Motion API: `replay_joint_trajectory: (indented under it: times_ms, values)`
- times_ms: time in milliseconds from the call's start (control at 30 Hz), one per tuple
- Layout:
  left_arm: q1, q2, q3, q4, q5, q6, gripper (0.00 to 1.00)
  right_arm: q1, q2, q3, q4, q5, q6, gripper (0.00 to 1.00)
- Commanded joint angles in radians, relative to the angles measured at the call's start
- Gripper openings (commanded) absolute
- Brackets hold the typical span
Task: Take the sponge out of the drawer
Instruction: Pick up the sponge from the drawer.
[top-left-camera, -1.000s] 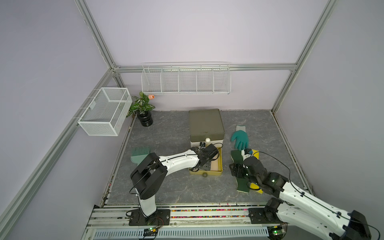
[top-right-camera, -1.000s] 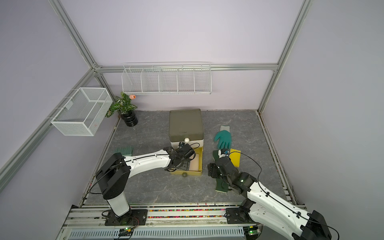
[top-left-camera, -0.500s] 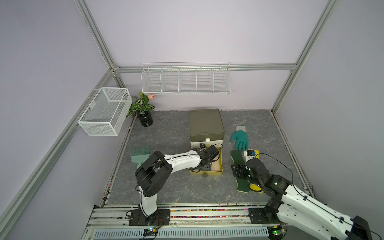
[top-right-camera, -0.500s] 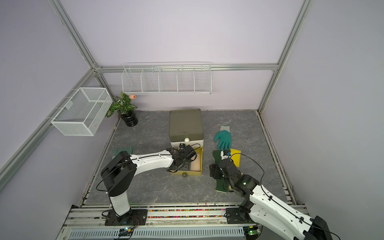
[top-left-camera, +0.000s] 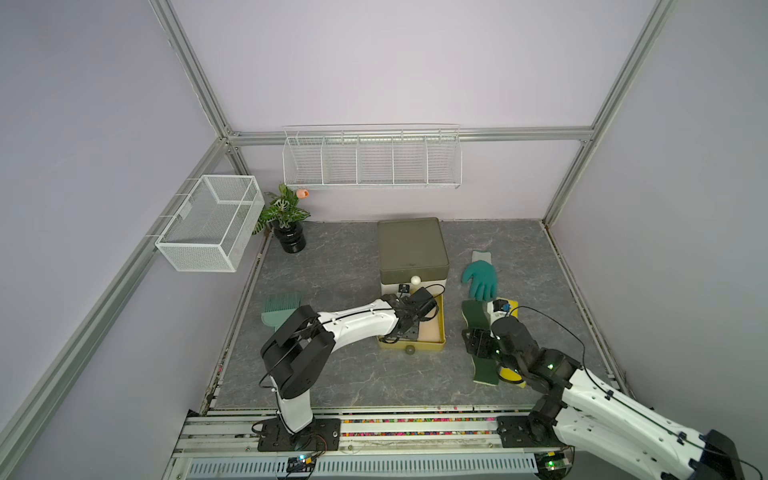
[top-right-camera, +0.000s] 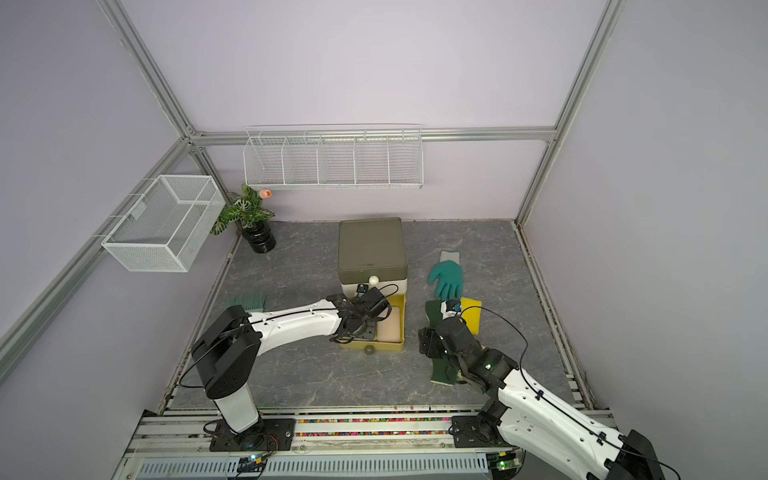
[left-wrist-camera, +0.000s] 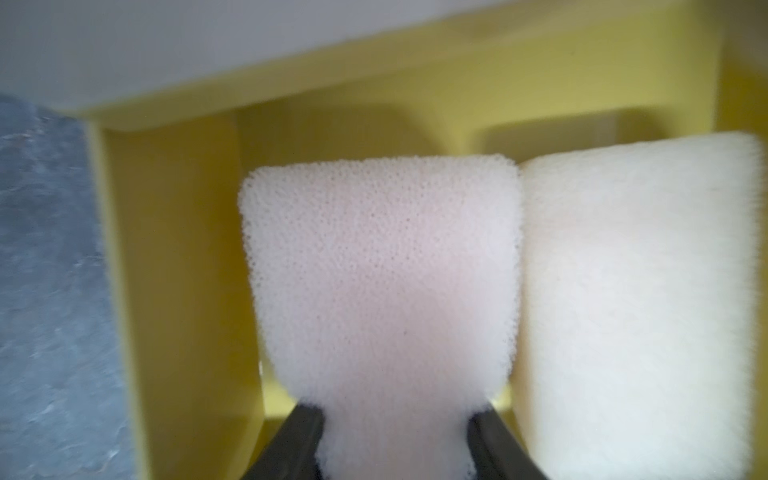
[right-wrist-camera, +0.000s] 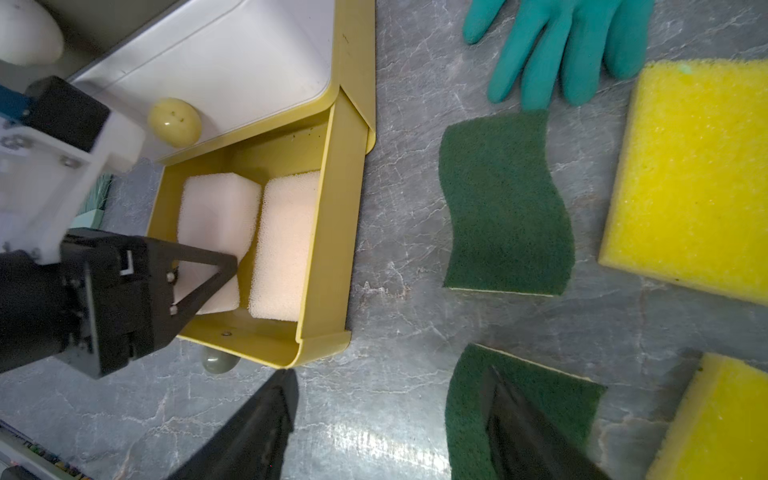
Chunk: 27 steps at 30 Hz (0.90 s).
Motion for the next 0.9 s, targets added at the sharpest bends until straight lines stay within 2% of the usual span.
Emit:
replay_joint_trajectory:
  times_ms: [0,433,600,767,867]
  values:
    - [0.003,-0.046,0.043,-0.047,-0.005,0.023,0.47,-0.005,0.009,0.009,0.019,0.000,-0.004,0.75]
    - [-0.010,-0.214,0.026,-0.212,0.014,0.029,0.48,-0.005,0.022,0.024,0.015,0.004,-0.020,0.76]
    - [-0.011,-0.326,-0.023,-0.271,-0.004,0.014,0.48,-0.006,0.033,0.029,0.016,0.000,-0.022,0.76]
    - [-0.007,-0.425,-0.102,-0.311,-0.078,0.001,0.50,-0.006,0.035,0.030,0.017,0.002,-0.025,0.76]
    - [0.035,-0.460,-0.155,-0.287,-0.071,0.011,0.50,-0.006,0.038,0.033,0.018,0.002,-0.028,0.76]
